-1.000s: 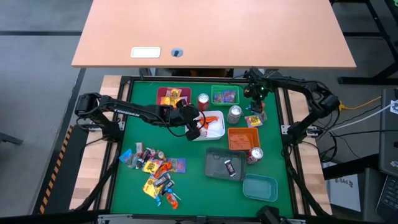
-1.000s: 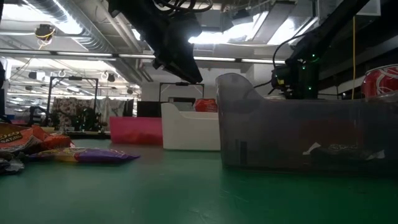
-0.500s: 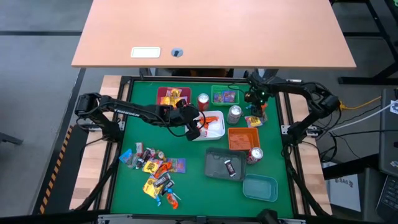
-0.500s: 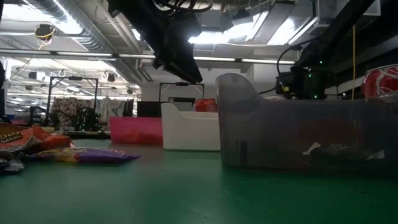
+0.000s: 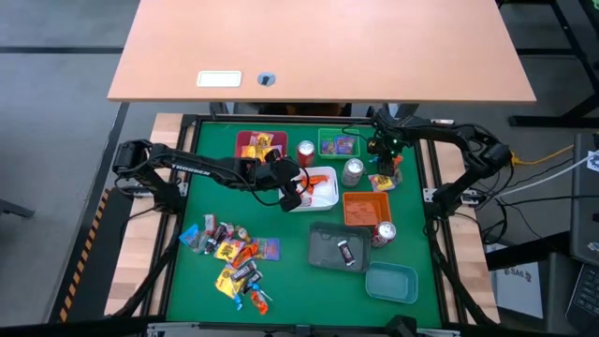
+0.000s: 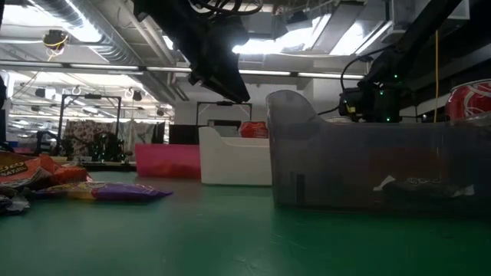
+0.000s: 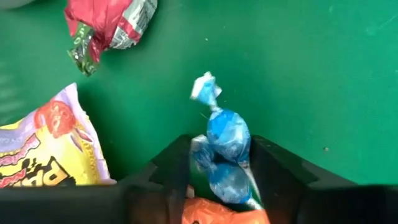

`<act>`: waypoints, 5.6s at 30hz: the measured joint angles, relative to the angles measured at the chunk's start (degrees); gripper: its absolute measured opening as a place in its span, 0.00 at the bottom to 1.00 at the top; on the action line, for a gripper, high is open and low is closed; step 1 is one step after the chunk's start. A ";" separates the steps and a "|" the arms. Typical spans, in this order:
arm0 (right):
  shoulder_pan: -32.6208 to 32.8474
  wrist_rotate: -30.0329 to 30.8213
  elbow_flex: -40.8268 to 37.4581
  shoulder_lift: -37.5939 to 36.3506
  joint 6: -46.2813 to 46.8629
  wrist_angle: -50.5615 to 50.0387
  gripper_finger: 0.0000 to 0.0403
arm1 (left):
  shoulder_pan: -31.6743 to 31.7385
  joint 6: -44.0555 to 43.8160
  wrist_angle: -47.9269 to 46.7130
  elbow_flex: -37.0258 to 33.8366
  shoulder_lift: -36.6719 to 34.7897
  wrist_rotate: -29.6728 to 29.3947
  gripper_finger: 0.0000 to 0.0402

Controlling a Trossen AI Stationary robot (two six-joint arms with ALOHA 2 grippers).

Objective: Sort candy
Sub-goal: Put the light blue candy into the orange bin, then put the red candy into the dark green bin

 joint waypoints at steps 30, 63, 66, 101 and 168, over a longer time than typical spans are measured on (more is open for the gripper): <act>-0.07 -2.27 0.70 0.04 4.88 3.91 0.13 | -0.01 -0.09 0.00 0.00 0.00 0.00 0.28; 19.68 -2.64 1.97 -34.21 30.15 -9.13 0.13 | 0.01 -0.10 0.09 -0.02 0.00 -0.01 0.28; 26.07 -2.61 1.97 -34.19 34.26 -9.17 0.13 | -0.01 -0.11 0.09 -0.02 0.00 0.00 0.28; 43.06 -4.11 -3.03 -33.70 45.70 -9.24 0.13 | -0.01 -0.11 0.04 -0.02 0.00 0.00 0.28; 13.75 1.69 -2.90 -6.65 18.90 5.49 0.49 | -0.01 -0.04 0.20 -0.02 0.00 -0.02 0.28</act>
